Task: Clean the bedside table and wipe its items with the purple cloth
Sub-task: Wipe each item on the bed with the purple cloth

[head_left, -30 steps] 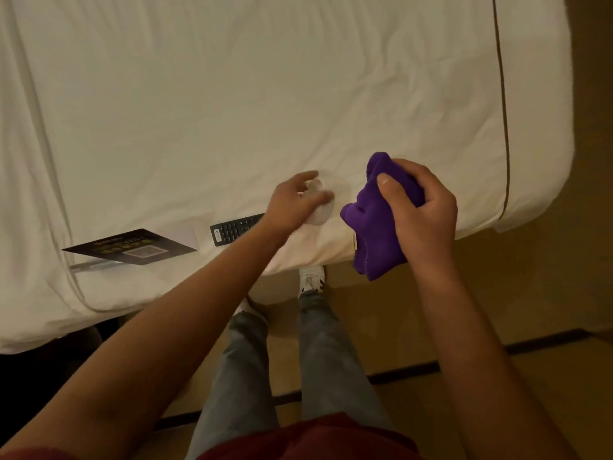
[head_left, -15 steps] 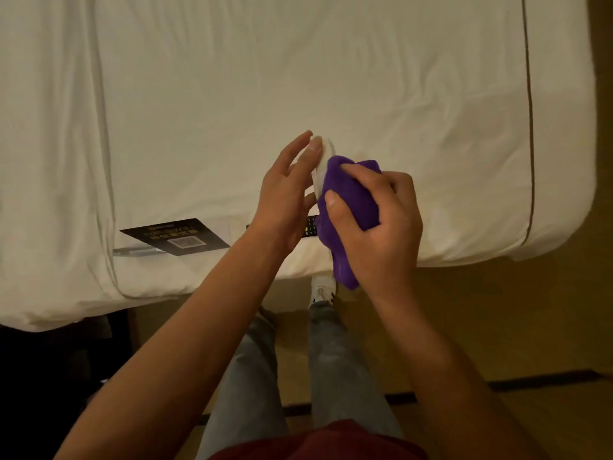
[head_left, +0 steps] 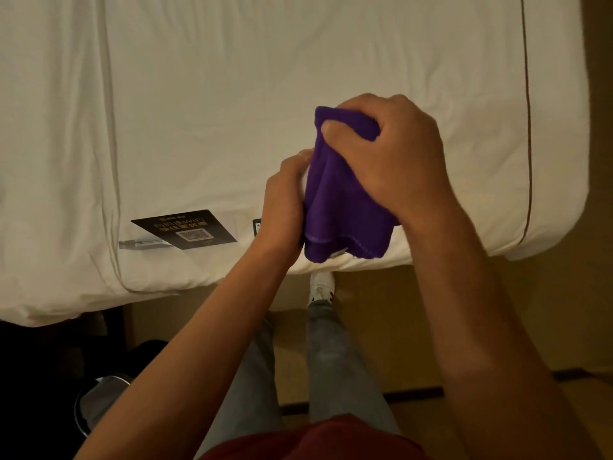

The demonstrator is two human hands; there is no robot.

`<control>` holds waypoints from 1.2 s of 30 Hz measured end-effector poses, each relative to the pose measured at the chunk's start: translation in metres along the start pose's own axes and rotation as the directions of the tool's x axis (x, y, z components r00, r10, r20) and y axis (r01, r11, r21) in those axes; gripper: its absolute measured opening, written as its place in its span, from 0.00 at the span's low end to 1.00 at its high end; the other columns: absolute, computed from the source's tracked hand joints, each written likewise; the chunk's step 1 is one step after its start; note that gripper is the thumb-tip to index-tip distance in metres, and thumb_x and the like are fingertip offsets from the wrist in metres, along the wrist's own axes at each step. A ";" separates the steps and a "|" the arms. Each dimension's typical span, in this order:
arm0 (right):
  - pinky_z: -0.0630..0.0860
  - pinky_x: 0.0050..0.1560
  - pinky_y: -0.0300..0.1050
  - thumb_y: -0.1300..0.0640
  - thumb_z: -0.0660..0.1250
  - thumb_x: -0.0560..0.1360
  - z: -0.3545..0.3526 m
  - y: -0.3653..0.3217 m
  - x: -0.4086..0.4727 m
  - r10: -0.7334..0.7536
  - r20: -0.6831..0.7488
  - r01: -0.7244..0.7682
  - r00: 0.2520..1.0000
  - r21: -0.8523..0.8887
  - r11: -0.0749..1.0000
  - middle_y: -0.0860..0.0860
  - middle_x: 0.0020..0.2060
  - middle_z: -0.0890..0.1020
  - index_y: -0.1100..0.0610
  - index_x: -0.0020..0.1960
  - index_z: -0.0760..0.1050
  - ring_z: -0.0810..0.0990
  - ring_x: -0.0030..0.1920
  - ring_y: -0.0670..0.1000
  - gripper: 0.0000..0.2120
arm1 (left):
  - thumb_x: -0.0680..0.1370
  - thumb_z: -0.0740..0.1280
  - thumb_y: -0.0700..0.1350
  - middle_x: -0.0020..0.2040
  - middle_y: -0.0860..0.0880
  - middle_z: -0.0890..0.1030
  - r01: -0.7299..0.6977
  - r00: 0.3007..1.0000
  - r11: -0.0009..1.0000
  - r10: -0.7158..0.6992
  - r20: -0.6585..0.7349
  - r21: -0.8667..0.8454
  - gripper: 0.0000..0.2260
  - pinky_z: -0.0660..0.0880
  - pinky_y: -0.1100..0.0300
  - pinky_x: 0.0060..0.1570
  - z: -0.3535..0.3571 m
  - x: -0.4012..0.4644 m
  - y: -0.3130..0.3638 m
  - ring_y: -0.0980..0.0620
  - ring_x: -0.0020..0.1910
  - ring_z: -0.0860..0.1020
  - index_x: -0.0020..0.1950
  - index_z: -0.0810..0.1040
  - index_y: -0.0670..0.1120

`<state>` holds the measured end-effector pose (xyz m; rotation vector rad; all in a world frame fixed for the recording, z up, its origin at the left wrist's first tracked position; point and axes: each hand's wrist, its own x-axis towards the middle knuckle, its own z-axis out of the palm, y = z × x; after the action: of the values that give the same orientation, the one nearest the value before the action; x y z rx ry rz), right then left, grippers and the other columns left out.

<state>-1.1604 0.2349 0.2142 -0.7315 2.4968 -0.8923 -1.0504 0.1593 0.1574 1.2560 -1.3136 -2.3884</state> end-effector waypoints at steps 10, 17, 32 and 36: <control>0.74 0.47 0.28 0.44 0.67 0.80 0.004 0.012 -0.011 -0.013 0.037 0.007 0.999 0.161 0.987 0.47 0.54 0.82 0.47 0.65 0.80 0.80 0.52 0.44 0.15 | 0.80 0.63 0.54 0.50 0.46 0.84 0.073 0.993 0.911 -0.031 0.110 -0.406 0.15 0.79 0.55 0.49 -0.011 -0.012 0.017 0.50 0.48 0.82 0.57 0.82 0.47; 0.77 0.47 0.30 0.47 0.67 0.81 0.010 0.017 -0.025 -0.018 0.072 -0.008 0.997 0.337 0.941 0.46 0.52 0.83 0.49 0.63 0.80 0.82 0.51 0.42 0.13 | 0.82 0.58 0.57 0.61 0.45 0.77 0.201 0.977 0.754 -0.105 0.187 -0.626 0.19 0.70 0.54 0.66 -0.010 -0.013 0.017 0.47 0.61 0.75 0.65 0.73 0.45; 0.80 0.52 0.34 0.44 0.69 0.78 0.035 0.023 -0.084 0.098 -0.097 -0.050 0.990 0.412 0.910 0.45 0.58 0.80 0.48 0.65 0.78 0.81 0.55 0.41 0.17 | 0.80 0.53 0.69 0.57 0.39 0.80 0.121 0.984 0.770 -0.176 -0.027 -0.626 0.29 0.72 0.35 0.66 0.009 0.006 0.017 0.37 0.59 0.80 0.62 0.75 0.47; 0.80 0.52 0.34 0.46 0.71 0.78 0.033 0.012 -0.084 -0.079 -0.153 0.104 0.985 0.164 0.981 0.51 0.61 0.77 0.52 0.69 0.77 0.79 0.59 0.47 0.22 | 0.79 0.49 0.71 0.52 0.40 0.82 0.055 0.986 0.943 -0.102 -0.128 -0.328 0.33 0.77 0.39 0.62 0.014 0.003 0.022 0.40 0.54 0.83 0.61 0.77 0.46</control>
<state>-1.0814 0.2767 0.1977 -0.7531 2.4873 -1.2178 -1.0678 0.1530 0.1759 1.3701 -0.8020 -2.3869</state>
